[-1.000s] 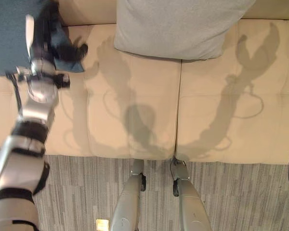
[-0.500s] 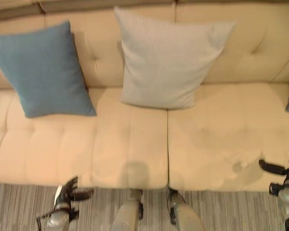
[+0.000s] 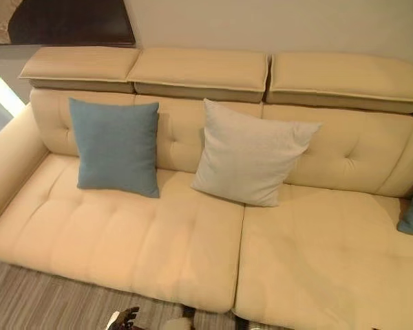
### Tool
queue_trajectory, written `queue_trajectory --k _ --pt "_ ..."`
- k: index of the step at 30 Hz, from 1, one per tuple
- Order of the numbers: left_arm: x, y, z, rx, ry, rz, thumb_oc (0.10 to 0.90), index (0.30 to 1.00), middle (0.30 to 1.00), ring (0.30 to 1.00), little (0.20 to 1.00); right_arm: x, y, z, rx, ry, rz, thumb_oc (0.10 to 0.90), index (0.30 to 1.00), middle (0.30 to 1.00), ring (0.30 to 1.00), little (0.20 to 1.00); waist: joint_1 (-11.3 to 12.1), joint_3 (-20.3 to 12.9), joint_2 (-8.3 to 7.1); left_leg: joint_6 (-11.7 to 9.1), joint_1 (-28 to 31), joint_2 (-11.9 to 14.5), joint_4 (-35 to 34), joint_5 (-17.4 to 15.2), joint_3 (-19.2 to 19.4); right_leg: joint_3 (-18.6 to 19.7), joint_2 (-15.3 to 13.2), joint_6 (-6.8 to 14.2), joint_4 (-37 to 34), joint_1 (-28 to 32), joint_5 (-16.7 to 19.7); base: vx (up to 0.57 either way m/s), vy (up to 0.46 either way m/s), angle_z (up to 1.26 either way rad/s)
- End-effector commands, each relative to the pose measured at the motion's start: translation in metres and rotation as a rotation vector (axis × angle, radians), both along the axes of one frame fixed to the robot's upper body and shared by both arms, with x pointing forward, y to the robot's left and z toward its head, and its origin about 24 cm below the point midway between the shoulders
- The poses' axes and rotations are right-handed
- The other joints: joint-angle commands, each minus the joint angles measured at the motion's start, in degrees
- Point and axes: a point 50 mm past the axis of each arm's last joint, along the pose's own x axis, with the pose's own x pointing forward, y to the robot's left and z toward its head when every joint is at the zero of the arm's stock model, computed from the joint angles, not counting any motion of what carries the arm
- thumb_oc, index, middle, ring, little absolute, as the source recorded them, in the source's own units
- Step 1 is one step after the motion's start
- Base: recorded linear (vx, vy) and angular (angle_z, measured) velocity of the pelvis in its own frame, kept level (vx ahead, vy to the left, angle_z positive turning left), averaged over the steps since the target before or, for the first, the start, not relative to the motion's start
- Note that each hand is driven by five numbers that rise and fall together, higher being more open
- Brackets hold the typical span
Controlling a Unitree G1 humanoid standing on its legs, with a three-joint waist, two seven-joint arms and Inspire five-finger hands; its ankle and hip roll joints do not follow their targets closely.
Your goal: Pick up all the scattered cushions and arrange them neatly on the sofa.
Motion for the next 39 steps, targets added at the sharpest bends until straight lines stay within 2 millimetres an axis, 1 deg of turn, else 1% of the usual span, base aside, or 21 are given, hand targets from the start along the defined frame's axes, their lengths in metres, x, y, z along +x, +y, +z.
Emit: queue_trajectory --k 1,3,4,7,9,11,12,14,16,20,21,22,23,25,29,33,34,35,36,37,39 --pt "0.017 0.003 0.006 0.020 -0.066 -0.012 0.800 0.900 0.900 0.900 0.900 -0.006 -0.036 0.021 -0.097 -0.008 -0.079 0.800 0.900 0.900 0.900 0.900 -2.07 -2.04 2.68 1.26 12.21 2.26 -4.03 0.01 -3.58 0.17 0.81 7.99 4.64 -5.77 -3.31 -0.41 0.223 0.34" --pt "0.031 -0.015 0.006 -0.010 -0.097 -0.136 0.800 0.900 0.900 0.900 0.900 -0.002 -0.034 0.020 -0.091 -0.001 -0.069 0.800 0.900 0.900 0.900 0.900 -4.14 -2.26 4.25 1.13 17.71 3.69 -7.32 -0.96 -5.40 0.36 1.26 8.79 6.34 -9.81 -1.88 -0.36 0.236 0.22" --pt "0.040 -0.023 0.008 -0.024 -0.126 -0.192 0.800 0.900 0.900 0.900 0.900 0.003 -0.032 0.019 -0.085 -0.005 -0.050 0.800 0.900 0.900 0.900 0.900 -4.82 -2.17 4.57 1.81 18.35 3.23 -9.05 -3.63 -6.40 1.16 1.31 9.26 7.09 -11.95 -1.03 -0.35 0.229 0.07" --pt "0.071 -0.039 0.019 -0.052 -0.217 -0.304 0.800 0.900 0.900 0.900 0.900 0.018 -0.023 0.016 -0.068 -0.017 0.008 0.800 0.900 0.900 0.900 0.900 -6.47 -1.06 3.60 5.02 17.99 0.40 -14.47 -12.12 -5.53 2.77 -1.38 11.59 6.64 -16.46 3.52 -0.38 0.245 0.07" --pt "0.087 -0.041 0.026 -0.042 -0.267 -0.316 0.800 0.900 0.900 0.900 0.900 0.025 -0.006 0.007 -0.032 -0.012 0.060 0.800 0.900 0.900 0.900 0.900 -6.42 0.15 2.60 6.49 17.21 -1.72 -16.23 -12.51 -5.29 2.95 -2.60 13.27 4.34 -17.48 5.81 -0.42 0.233 -0.03" --pt "0.092 -0.040 0.027 -0.043 -0.283 -0.278 0.800 0.900 0.900 0.900 0.900 0.027 0.011 -0.001 0.013 0.003 0.111 0.800 0.900 0.900 0.900 0.900 -6.00 1.06 1.78 6.98 16.78 -2.61 -17.10 -11.59 -4.17 1.61 -3.26 13.98 1.92 -17.38 6.23 -0.44 0.174 -0.14" --pt "0.095 -0.040 0.028 -0.053 -0.294 -0.238 0.800 0.900 0.900 0.900 0.900 0.030 0.023 -0.007 0.047 0.014 0.131 0.800 0.900 0.900 0.900 0.900 -5.55 2.38 1.45 7.21 15.35 -2.58 -17.42 -9.71 -2.97 0.50 -3.79 14.45 2.86 -17.65 5.14 -0.38 0.110 -0.20" --pt "0.095 -0.040 0.029 -0.053 -0.294 -0.238 0.800 0.900 0.900 0.900 0.900 0.030 0.023 -0.007 0.047 0.014 0.131 0.800 0.900 0.900 0.900 0.900 -5.51 2.45 1.44 7.20 15.42 -2.56 -17.43 -9.72 -2.93 0.54 -3.77 14.44 3.01 -17.68 5.03 -0.26 0.059 -0.22" --pt "0.091 -0.042 0.026 -0.065 -0.272 -0.241 0.800 0.900 0.900 0.900 0.900 0.029 0.035 -0.013 0.091 0.018 0.143 0.800 0.900 0.900 0.900 0.900 -4.25 3.41 1.44 8.30 12.96 -2.99 -17.71 -7.48 -1.95 2.37 -3.55 13.29 10.30 -15.20 1.16 -0.44 0.087 -0.19" --pt "0.060 -0.034 0.010 -0.034 -0.112 -0.236 0.800 0.900 0.900 0.900 0.900 0.019 0.043 -0.019 0.129 0.047 0.130 0.800 0.900 0.900 0.900 0.900 -2.26 1.25 1.11 9.48 10.12 -3.28 -18.59 -4.77 -0.98 6.26 -1.70 12.03 18.67 -9.88 -4.37 -0.24 0.036 -0.30" --pt "0.059 -0.034 0.010 -0.034 -0.112 -0.236 0.800 0.900 0.900 0.900 0.900 0.019 0.043 -0.019 0.129 0.047 0.130 0.800 0.900 0.900 0.900 0.900 -2.26 1.21 1.11 9.48 10.08 -3.29 -18.58 -4.76 -0.98 6.26 -1.70 12.03 18.67 -9.92 -4.36 -0.13 -0.042 -0.25" --pt "0.043 -0.030 0.004 -0.020 -0.039 -0.257 0.800 0.900 0.900 0.900 0.900 0.030 0.050 -0.021 0.138 0.047 0.126 0.800 0.900 0.900 0.900 0.900 -0.18 -1.06 0.36 9.62 8.60 -3.75 -18.88 -3.79 -0.89 6.48 -0.67 11.58 17.52 -4.93 -6.88 -0.08 -0.072 -0.18" --pt "0.041 -0.026 0.004 -0.012 -0.033 -0.255 0.800 0.900 0.900 0.900 0.900 0.034 0.061 -0.024 0.159 0.032 0.151 0.800 0.900 0.900 0.900 0.900 0.91 -2.11 -0.02 9.59 8.00 -4.00 -19.18 -3.28 -0.99 6.60 -0.21 11.43 16.12 -2.97 -7.46 -0.12 -0.108 -0.18" --pt "0.032 -0.015 0.003 0.001 -0.017 -0.189 0.800 0.900 0.900 0.900 0.900 0.039 0.070 -0.026 0.187 0.013 0.186 0.800 0.900 0.900 0.900 0.900 2.41 -3.49 -0.74 9.35 7.08 -4.26 -19.78 -2.76 -0.91 6.68 0.31 11.03 12.13 -1.09 -7.98 -0.09 -0.107 0.10" --pt "0.016 0.003 0.003 0.035 0.017 -0.057 0.800 0.900 0.900 0.900 0.900 0.052 0.070 -0.022 0.181 -0.021 0.198 0.800 0.900 0.900 0.900 0.900 3.34 -4.91 -0.83 8.80 6.76 -3.41 -19.51 -2.39 -0.64 6.75 0.84 10.19 8.13 0.12 -8.01 -0.05 -0.108 -0.01" --pt "0.017 0.003 0.003 0.021 0.009 -0.020 0.800 0.900 0.900 0.900 0.900 0.067 0.065 -0.016 0.159 -0.062 0.208 0.800 0.900 0.900 0.900 0.900 3.70 -5.70 -1.02 8.31 7.55 -2.99 -21.27 -0.92 -1.49 6.19 1.57 9.51 5.55 1.72 -8.02 -0.02 -0.086 0.03" --pt "0.024 0.001 0.004 0.003 -0.024 0.010 0.800 0.900 0.900 0.900 0.900 0.069 0.066 -0.016 0.159 -0.059 0.218 0.800 0.900 0.900 0.900 0.900 4.01 -6.08 -1.20 7.94 7.84 -2.76 -22.23 0.02 -2.23 5.54 1.97 9.24 4.61 2.38 -7.90 -0.03 -0.067 0.12" --pt "0.024 0.001 0.004 0.003 -0.025 0.010 0.800 0.900 0.900 0.900 0.900 0.069 0.066 -0.016 0.159 -0.059 0.218 0.800 0.900 0.900 0.900 0.900 3.96 -6.05 -1.20 7.93 7.89 -2.76 -22.30 0.06 -2.29 5.48 1.97 9.24 4.57 2.44 -7.89 -0.01 -0.084 0.18" --pt "0.033 -0.002 0.006 -0.017 -0.059 0.035 0.800 0.900 0.900 0.900 0.900 0.065 0.068 -0.018 0.172 -0.038 0.209 0.800 0.900 0.900 0.900 0.900 4.37 -6.58 -1.37 7.72 8.10 -2.64 -23.17 0.74 -3.17 4.45 2.22 9.05 3.81 3.00 -7.86 0.00 -0.041 0.20" --pt "0.033 -0.002 0.006 -0.017 -0.059 0.035 0.800 0.900 0.900 0.900 0.900 0.065 0.068 -0.018 0.172 -0.038 0.209 0.800 0.900 0.900 0.900 0.900 4.31 -6.56 -1.37 7.71 8.13 -2.64 -23.21 0.77 -3.23 4.39 2.22 9.05 3.78 3.04 -7.86 0.01 -0.063 0.30" --pt "0.045 -0.007 0.008 -0.034 -0.093 0.029 0.800 0.900 0.900 0.900 0.900 0.057 0.068 -0.021 0.187 -0.008 0.187 0.800 0.900 0.900 0.900 0.900 4.76 -7.02 -1.57 7.41 8.38 -2.40 -24.10 1.53 -4.37 3.17 2.45 8.74 2.95 3.62 -7.78 0.00 -0.055 0.37"
